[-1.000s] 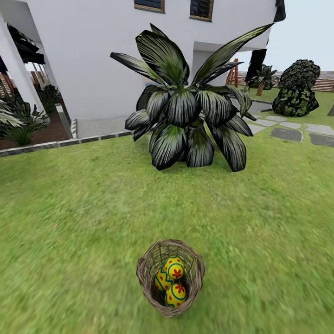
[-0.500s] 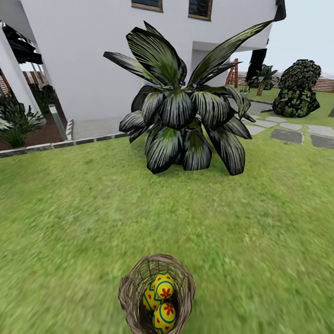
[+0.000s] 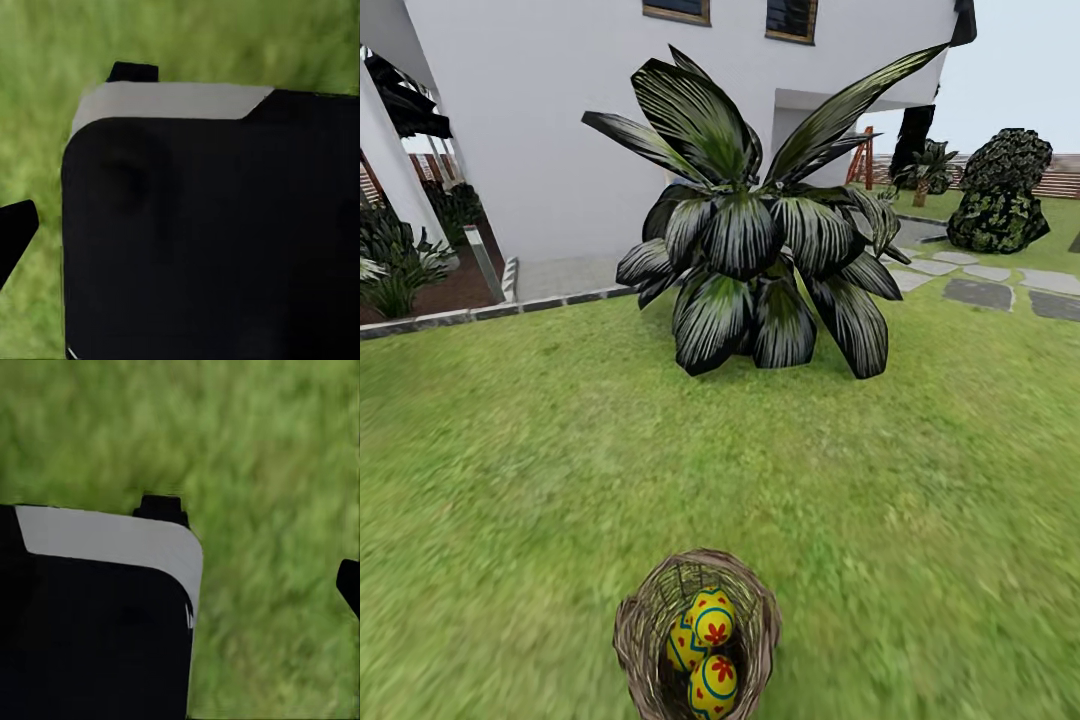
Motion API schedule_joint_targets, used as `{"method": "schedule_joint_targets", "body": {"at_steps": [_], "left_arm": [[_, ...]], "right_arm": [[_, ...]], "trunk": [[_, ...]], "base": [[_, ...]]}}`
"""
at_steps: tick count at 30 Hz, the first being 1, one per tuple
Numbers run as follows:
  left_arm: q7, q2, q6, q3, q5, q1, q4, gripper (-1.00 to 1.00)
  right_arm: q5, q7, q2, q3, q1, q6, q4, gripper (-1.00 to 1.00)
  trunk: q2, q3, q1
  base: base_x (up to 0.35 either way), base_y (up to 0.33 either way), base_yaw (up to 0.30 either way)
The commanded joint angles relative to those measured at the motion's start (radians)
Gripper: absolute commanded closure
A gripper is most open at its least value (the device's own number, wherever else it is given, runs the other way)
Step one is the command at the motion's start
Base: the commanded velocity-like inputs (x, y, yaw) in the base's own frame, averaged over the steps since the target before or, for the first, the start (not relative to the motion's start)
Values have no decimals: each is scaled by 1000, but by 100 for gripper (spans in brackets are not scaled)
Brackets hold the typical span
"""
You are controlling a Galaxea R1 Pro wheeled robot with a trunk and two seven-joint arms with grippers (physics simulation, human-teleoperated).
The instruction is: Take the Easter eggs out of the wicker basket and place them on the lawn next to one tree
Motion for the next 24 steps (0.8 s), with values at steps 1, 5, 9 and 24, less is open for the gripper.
{"method": "schedule_joint_targets", "body": {"at_steps": [1,5,9,24], "left_arm": [[12,-2,64,7,1,-13,-52,-100],[29,-5,203,7,5,-63,-278,-100],[32,-28,255,3,76,-105,-434,-100],[39,-10,595,-119,274,-381,-730,-100]], "right_arm": [[7,0,-1,0,-7,83,-78,-100],[5,-2,-1,-1,-17,406,-488,-100],[4,-8,-2,-38,-53,590,-777,-100],[11,-7,4,-120,-297,879,-939,-100]], "trunk": [[0,-1,0],[0,-1,0],[0,-1,0],[0,-1,0]], "base": [[0,0,0],[0,0,0],[0,0,0],[0,0,-1]]}}
